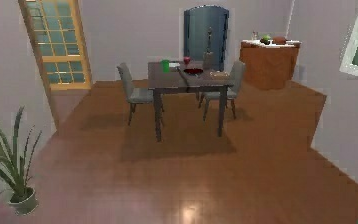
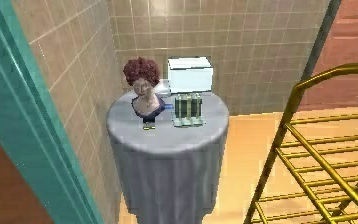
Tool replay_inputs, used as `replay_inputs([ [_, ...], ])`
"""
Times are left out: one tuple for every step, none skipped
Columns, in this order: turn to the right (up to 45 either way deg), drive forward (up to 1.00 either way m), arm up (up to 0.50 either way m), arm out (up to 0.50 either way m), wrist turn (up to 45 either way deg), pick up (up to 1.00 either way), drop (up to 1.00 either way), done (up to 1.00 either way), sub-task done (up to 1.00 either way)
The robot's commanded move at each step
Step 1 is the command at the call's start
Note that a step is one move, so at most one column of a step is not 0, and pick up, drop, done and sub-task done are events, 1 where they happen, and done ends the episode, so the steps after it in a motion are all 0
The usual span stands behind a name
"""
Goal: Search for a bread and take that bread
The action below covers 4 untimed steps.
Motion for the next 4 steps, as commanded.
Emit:
replay_inputs([
  [0.0,0.4,0.0,0.0,0.0,0.0,0.0,0.0,0.0],
  [30.0,0.0,0.0,0.0,0.0,0.0,0.0,0.0,0.0],
  [0.0,1.0,0.0,0.0,0.0,0.0,0.0,0.0,0.0],
  [0.0,1.0,0.0,0.0,0.0,0.0,0.0,0.0,0.0],
])
